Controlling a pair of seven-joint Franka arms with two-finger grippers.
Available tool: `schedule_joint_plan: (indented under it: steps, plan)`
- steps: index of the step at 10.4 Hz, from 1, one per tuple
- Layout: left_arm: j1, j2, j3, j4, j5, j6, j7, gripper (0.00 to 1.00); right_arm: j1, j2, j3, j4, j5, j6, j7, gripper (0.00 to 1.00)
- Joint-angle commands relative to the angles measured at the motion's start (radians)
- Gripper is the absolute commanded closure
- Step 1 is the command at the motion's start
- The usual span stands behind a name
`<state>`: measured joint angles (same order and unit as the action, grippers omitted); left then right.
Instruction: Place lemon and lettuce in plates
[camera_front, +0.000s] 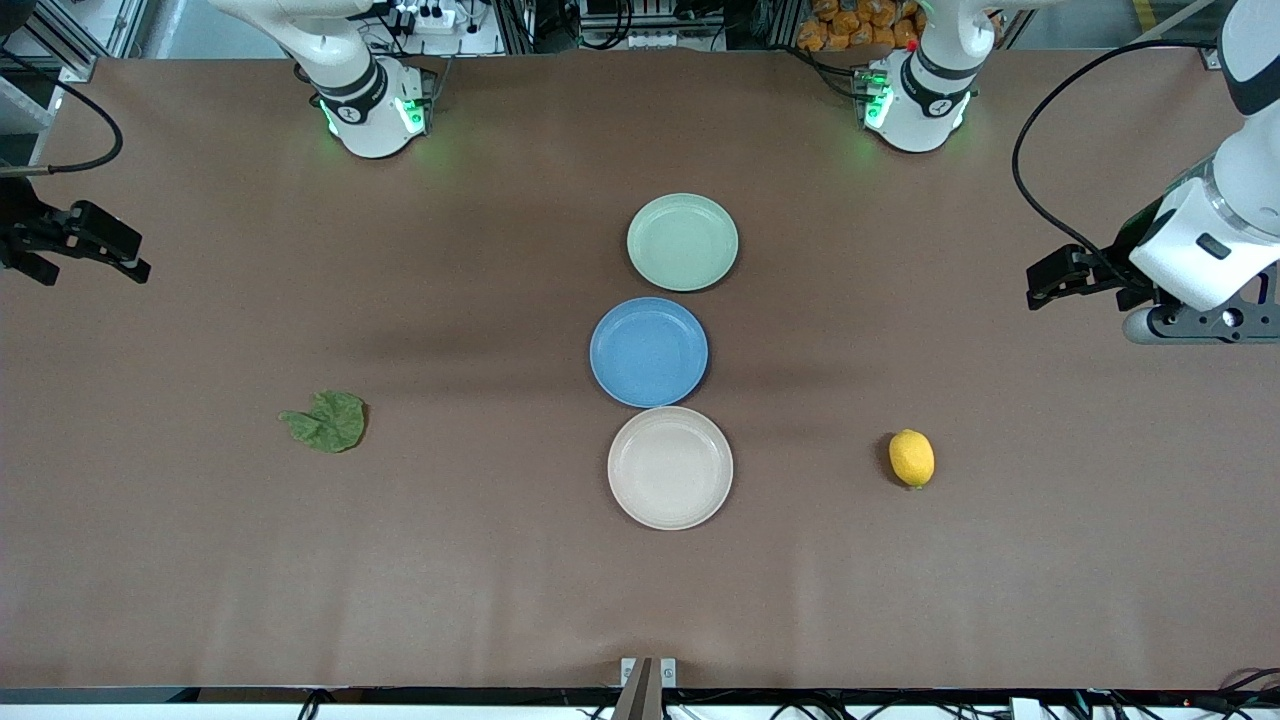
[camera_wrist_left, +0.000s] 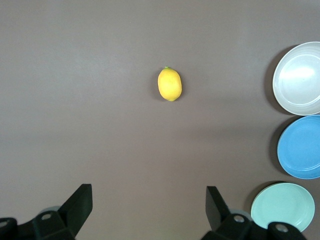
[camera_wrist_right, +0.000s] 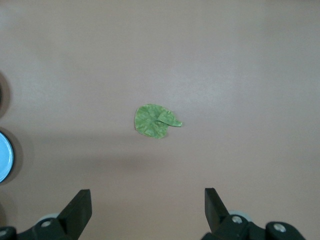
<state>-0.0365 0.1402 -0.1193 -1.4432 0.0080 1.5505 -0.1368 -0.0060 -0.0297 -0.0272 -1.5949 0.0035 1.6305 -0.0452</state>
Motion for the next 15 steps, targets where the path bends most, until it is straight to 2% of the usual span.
schedule_joint_plan:
  steps: [1,6,12,15]
  plan:
    - [0.010,-0.005,-0.005,-0.016,0.001,0.016,0.034,0.00,-0.008,0.002,0.001,0.018,0.016,-0.018,-0.009,0.00]
    - [0.010,-0.001,-0.002,-0.014,0.004,0.019,0.036,0.00,-0.009,0.008,0.000,0.016,0.016,-0.018,-0.009,0.00]
    - [0.010,0.108,-0.005,-0.016,0.021,0.083,0.036,0.00,-0.009,0.014,0.000,0.012,0.016,-0.017,-0.010,0.00]
    - [0.013,0.147,-0.005,-0.019,0.020,0.097,0.034,0.00,-0.006,0.059,0.000,-0.005,0.016,-0.009,-0.010,0.00]
